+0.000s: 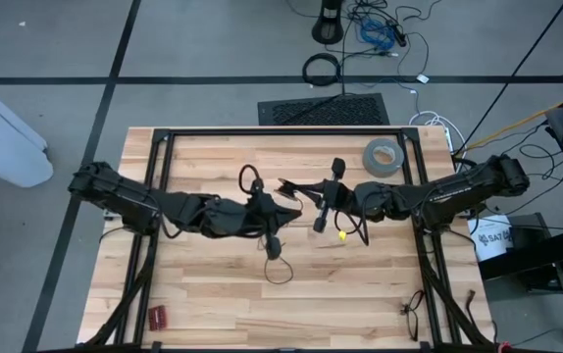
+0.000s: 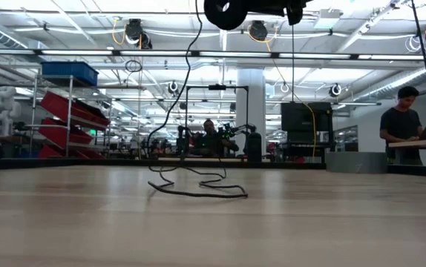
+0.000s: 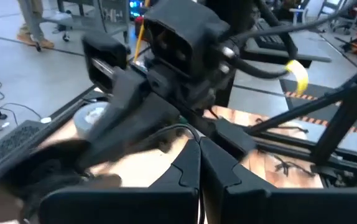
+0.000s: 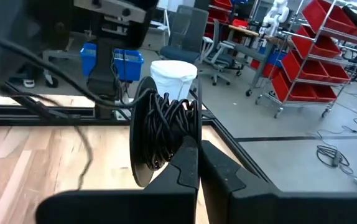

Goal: Coil cords
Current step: Coil the black wire onto the spool

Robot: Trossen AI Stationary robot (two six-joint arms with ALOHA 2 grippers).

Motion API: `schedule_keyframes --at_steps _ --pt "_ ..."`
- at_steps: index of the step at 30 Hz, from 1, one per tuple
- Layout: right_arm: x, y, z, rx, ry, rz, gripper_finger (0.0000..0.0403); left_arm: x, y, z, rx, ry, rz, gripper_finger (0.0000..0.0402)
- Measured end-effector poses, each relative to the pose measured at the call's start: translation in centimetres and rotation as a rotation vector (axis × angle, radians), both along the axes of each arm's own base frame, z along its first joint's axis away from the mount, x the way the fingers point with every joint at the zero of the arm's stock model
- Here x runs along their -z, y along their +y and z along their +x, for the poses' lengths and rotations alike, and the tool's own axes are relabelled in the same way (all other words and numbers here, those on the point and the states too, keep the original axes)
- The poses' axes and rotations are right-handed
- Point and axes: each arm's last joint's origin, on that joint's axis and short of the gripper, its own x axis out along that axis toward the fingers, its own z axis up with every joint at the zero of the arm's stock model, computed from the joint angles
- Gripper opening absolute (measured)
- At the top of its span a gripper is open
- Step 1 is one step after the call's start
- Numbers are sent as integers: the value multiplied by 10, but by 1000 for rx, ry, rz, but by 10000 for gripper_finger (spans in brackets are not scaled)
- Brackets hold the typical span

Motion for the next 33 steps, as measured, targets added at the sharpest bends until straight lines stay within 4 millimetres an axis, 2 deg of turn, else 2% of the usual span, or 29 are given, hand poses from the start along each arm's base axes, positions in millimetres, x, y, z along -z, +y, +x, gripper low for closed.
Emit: schedule_keyframes --at_steps 8,22,33 --pt "-1 -1 0 0 -11 2 0 10 -8 5 -40 18 4 1" --pt "-1 1 1 -49 -21 39 0 56 -19 32 -94 141 60 1" --pt "-4 1 -2 -84 -38 95 0 69 -15 29 -214 236 151 1"
